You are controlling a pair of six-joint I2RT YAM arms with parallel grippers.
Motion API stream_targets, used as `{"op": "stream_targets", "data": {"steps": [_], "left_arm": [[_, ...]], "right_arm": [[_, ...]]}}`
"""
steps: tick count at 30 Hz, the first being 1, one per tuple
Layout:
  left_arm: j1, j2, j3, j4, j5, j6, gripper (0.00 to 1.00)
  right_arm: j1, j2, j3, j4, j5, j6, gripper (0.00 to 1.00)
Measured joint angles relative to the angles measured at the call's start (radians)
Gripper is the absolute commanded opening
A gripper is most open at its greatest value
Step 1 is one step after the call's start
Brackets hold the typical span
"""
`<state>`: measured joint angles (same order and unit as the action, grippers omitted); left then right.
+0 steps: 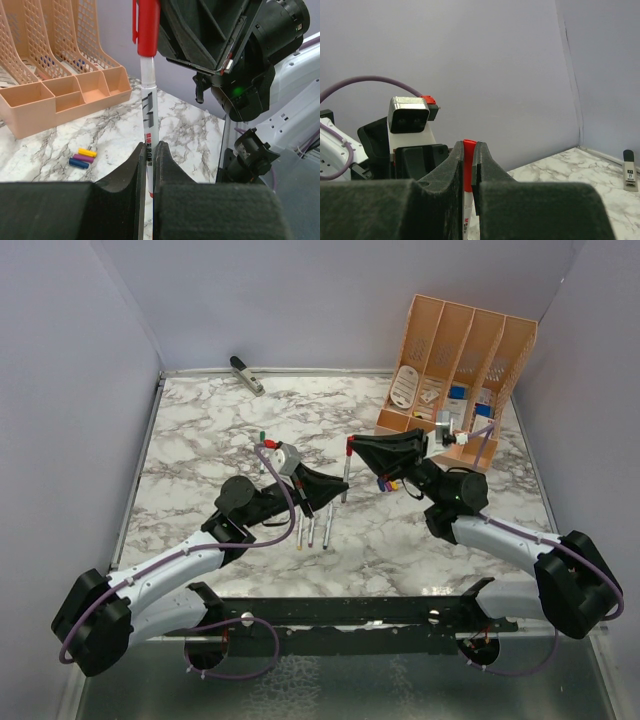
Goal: Insert the pens into the pen caps
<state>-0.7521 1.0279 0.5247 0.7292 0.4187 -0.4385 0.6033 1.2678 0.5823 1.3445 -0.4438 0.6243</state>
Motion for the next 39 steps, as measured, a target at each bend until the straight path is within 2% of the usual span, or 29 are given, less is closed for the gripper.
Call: {"op": "stream_targets", "data": {"steps": [17, 24, 39], "left_arm": [[0.0, -0.006, 0.0, -0.006, -0.056, 0.021, 0.0], [0.0, 0.005, -0.005, 0.006, -0.101, 0.05, 0.0], [-0.004, 0.012, -0.015, 0.004, -0.178, 0.094, 0.0]], "right_arm": [[0.0, 0.019, 0.006, -0.052, -0.035, 0.023, 0.02], [0.0, 0.026, 0.036, -0.122, -0.049, 0.025, 0.02], [-0.001, 0.0, 0.056, -0.247, -0.049, -0.051, 0.02]]}}
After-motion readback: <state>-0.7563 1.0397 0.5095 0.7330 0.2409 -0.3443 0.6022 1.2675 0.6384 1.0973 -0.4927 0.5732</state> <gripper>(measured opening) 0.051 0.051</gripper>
